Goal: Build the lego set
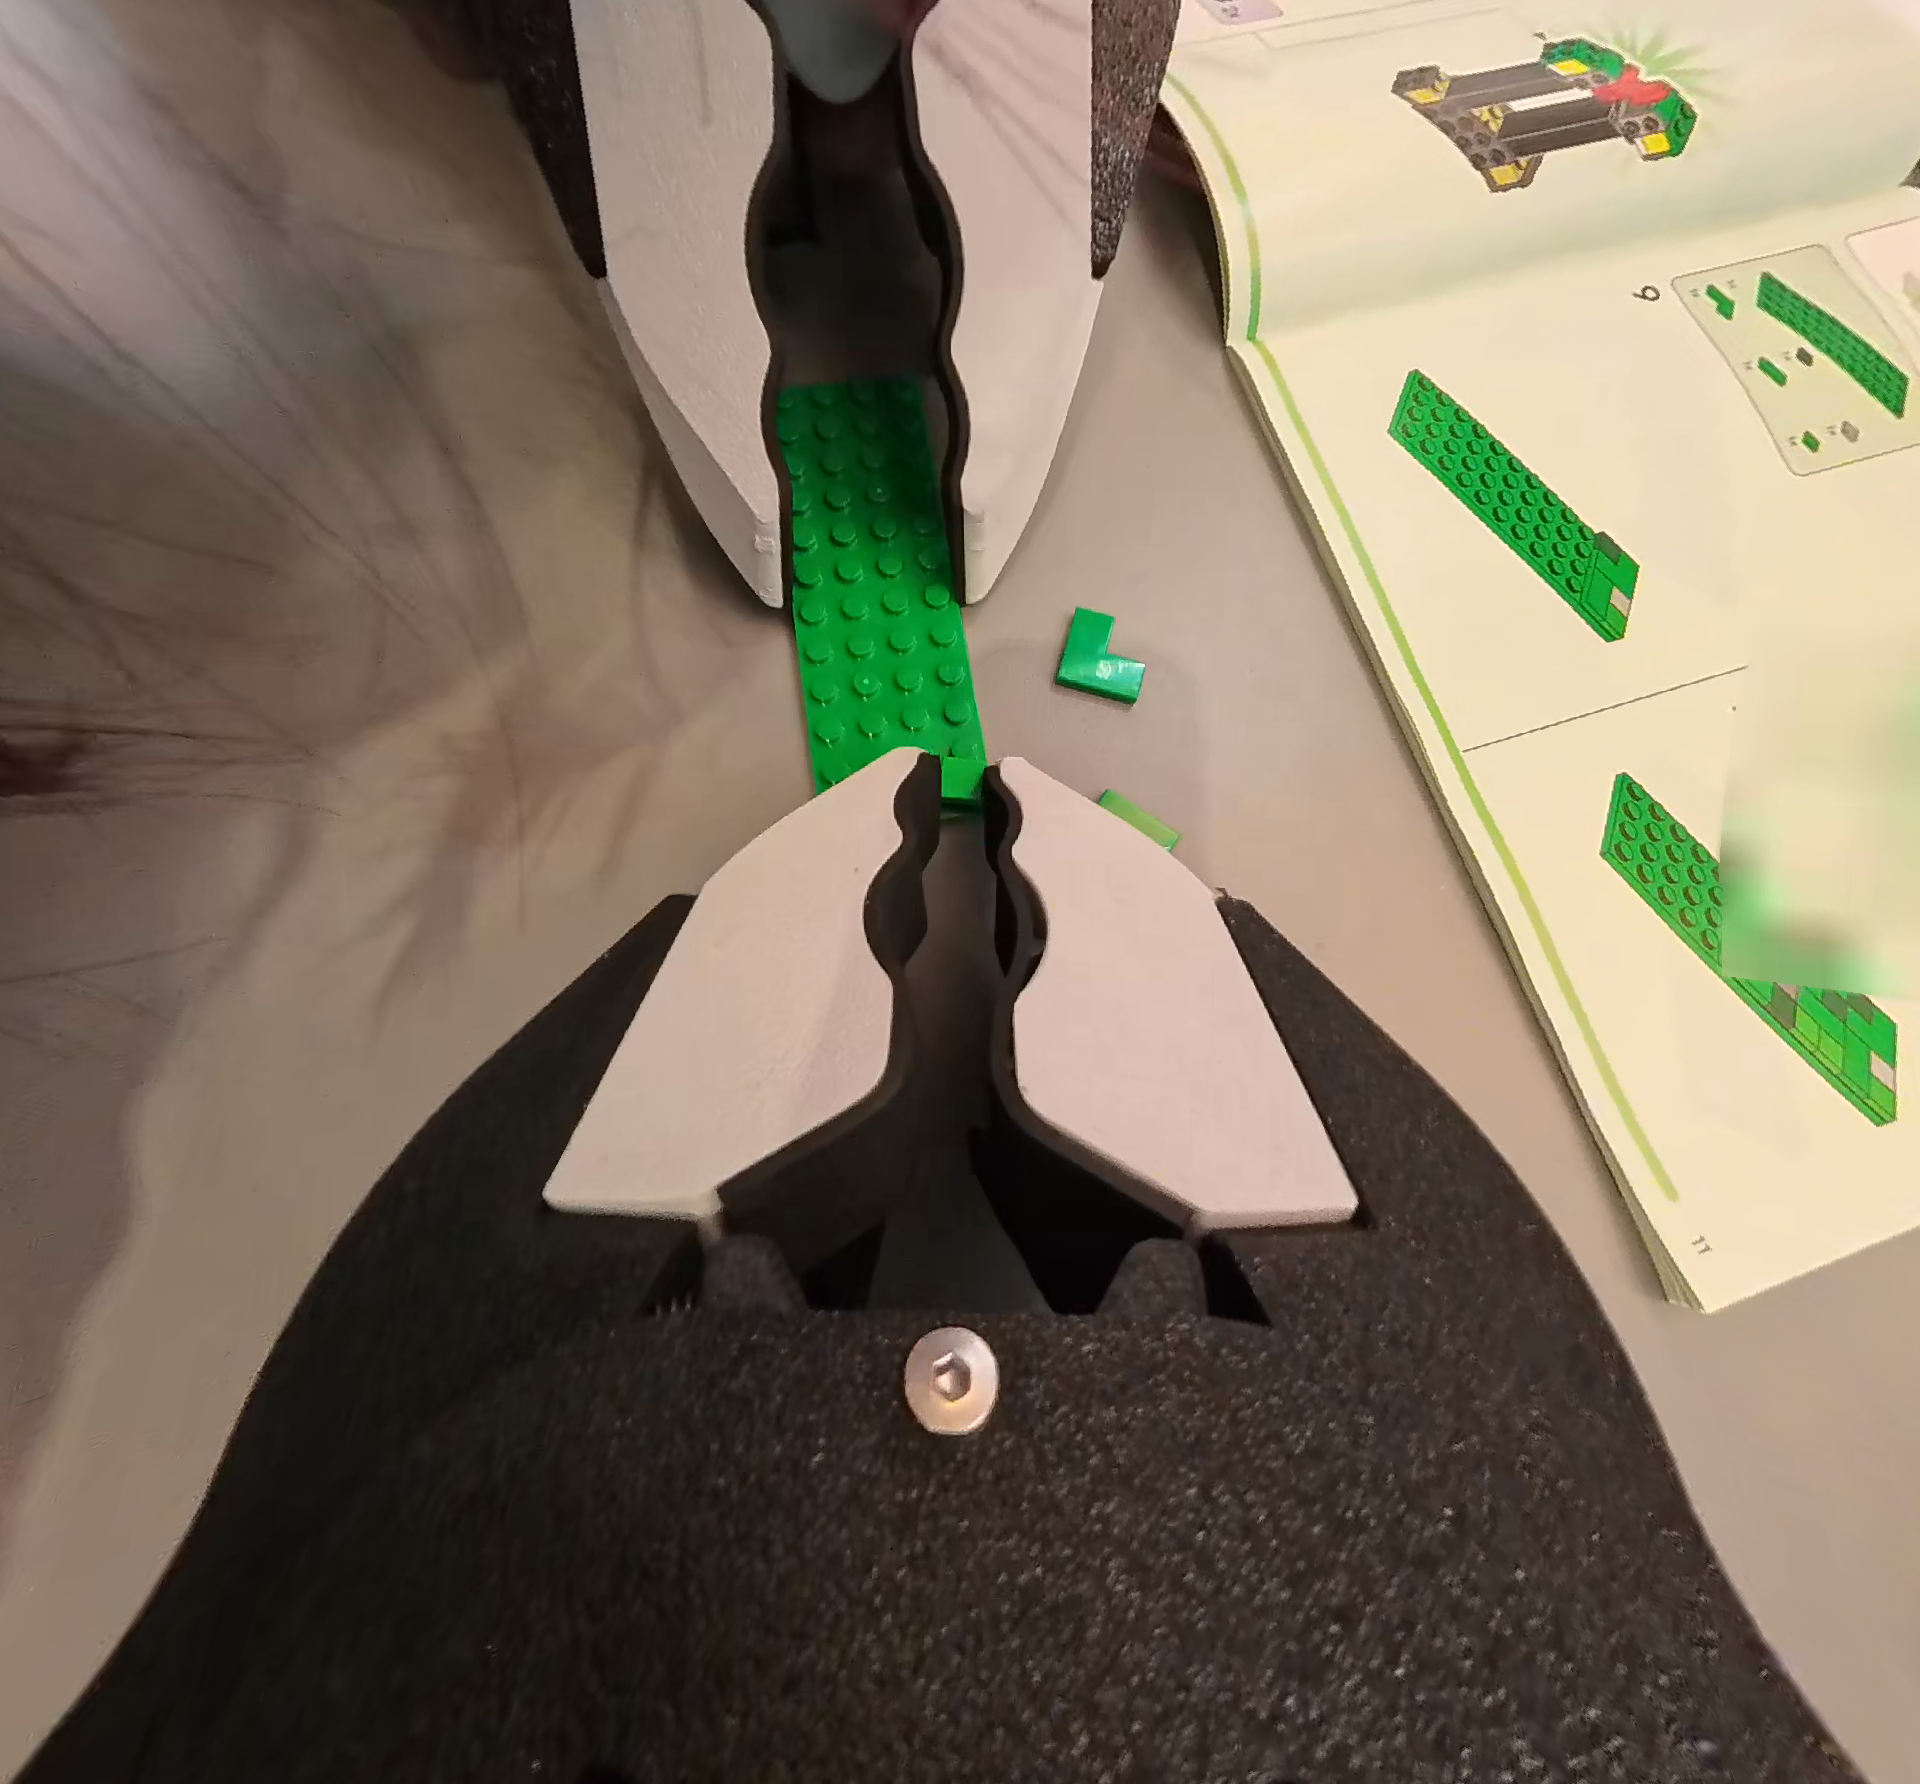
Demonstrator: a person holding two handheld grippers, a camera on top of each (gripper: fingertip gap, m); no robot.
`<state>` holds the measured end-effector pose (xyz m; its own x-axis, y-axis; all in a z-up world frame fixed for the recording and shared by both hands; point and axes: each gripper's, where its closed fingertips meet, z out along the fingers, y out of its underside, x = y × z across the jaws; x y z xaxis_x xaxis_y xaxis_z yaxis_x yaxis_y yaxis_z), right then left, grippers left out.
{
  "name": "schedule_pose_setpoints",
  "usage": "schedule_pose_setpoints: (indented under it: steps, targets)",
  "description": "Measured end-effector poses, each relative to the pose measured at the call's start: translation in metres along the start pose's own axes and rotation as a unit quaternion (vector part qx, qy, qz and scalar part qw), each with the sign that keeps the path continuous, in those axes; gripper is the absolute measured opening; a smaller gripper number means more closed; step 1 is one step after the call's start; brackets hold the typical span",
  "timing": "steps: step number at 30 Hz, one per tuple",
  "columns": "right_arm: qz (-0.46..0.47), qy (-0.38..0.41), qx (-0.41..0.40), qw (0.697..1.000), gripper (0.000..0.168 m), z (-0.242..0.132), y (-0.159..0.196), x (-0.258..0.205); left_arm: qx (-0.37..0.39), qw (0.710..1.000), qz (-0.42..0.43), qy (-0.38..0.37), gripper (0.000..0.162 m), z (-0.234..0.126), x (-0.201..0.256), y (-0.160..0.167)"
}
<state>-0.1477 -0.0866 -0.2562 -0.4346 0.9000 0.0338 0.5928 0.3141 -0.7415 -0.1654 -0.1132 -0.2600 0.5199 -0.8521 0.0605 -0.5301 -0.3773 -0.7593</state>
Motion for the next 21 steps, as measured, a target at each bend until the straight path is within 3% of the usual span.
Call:
schedule_pose_setpoints:
  steps: [21]
  targets:
    - [-0.061,-0.049,-0.014,0.997,0.008,-0.0004,0.0014,0.0,0.0,1.0,0.0,0.003,0.031,-0.0002,0.0,0.0002]
